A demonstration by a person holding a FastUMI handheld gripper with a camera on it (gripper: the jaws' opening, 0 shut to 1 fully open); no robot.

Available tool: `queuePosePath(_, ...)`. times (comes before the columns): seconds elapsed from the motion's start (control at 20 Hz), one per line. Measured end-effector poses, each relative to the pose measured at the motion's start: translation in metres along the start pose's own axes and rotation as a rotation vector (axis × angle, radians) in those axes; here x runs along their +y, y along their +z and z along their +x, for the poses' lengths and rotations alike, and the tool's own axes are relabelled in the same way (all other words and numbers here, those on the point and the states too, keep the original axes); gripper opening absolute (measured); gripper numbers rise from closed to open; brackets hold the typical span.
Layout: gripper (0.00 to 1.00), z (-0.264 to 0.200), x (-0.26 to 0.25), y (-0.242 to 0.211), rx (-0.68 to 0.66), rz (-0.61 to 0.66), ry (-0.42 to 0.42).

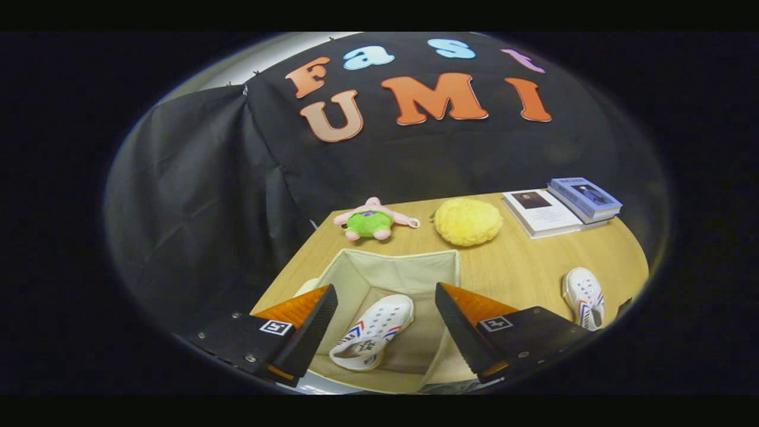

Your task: Open the storage box then place both shoes into the box .Put the left shoe in first, then the right shoe, with the right side of both shoes facing outward in a uniform manner.

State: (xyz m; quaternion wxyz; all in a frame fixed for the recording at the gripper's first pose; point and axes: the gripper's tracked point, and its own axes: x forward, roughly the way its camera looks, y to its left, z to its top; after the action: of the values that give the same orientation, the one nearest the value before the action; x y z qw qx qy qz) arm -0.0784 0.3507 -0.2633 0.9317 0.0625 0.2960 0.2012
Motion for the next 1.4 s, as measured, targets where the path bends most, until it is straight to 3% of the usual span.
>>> queuePosePath(0.4,0.99,-0.022,-0.102,0.026,-0.037,-0.012,-0.119)
queuePosePath(0.7,0.98,-0.042,-0.189,0.021,-0.039,0.016,-0.228)
queuePosePath(1.15,0.99,-0.076,-0.321,-0.035,0.052,0.061,-0.415)
queuePosePath(1.4,0.99,-0.081,-0.360,-0.076,0.125,0.090,-0.449)
